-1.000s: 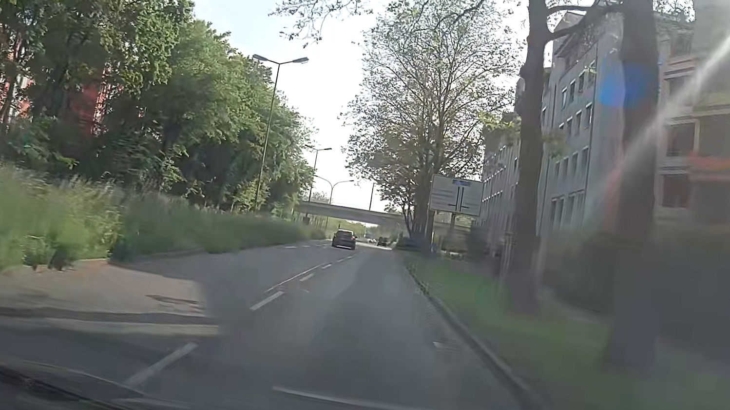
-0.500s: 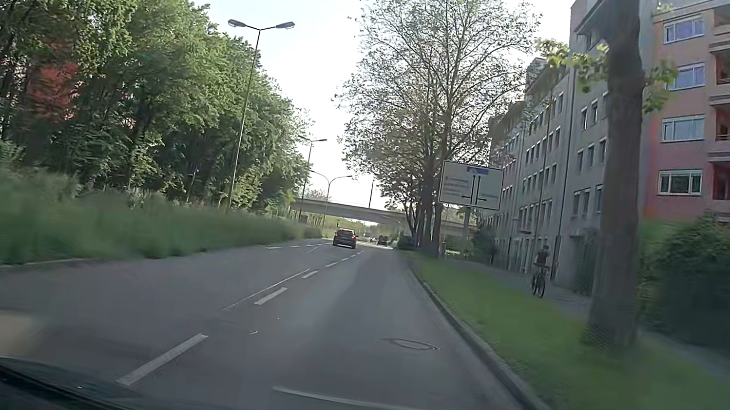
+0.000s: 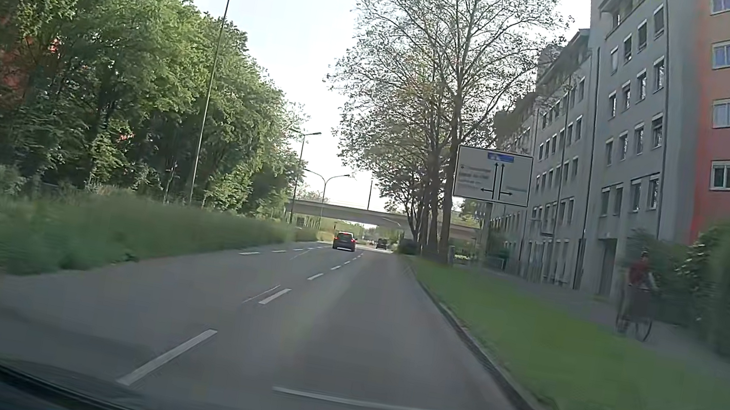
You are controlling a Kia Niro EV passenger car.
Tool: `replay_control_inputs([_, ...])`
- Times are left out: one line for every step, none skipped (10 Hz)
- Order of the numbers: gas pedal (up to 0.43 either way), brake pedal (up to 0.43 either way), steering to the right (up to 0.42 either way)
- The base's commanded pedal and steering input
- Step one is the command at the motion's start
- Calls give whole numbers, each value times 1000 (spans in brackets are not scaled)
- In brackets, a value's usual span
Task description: Follow the waypoints while adhering to traffic rules and regulations
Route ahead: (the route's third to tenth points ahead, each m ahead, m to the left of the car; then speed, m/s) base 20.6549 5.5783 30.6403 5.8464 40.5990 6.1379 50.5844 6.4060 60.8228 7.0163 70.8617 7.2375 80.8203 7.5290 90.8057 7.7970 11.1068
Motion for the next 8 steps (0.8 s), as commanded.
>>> replay_control_inputs([118,0,4])
replay_control_inputs([118,0,3])
replay_control_inputs([118,0,3])
replay_control_inputs([118,0,3])
replay_control_inputs([118,0,3])
replay_control_inputs([118,0,3])
replay_control_inputs([118,0,4])
replay_control_inputs([118,0,3])
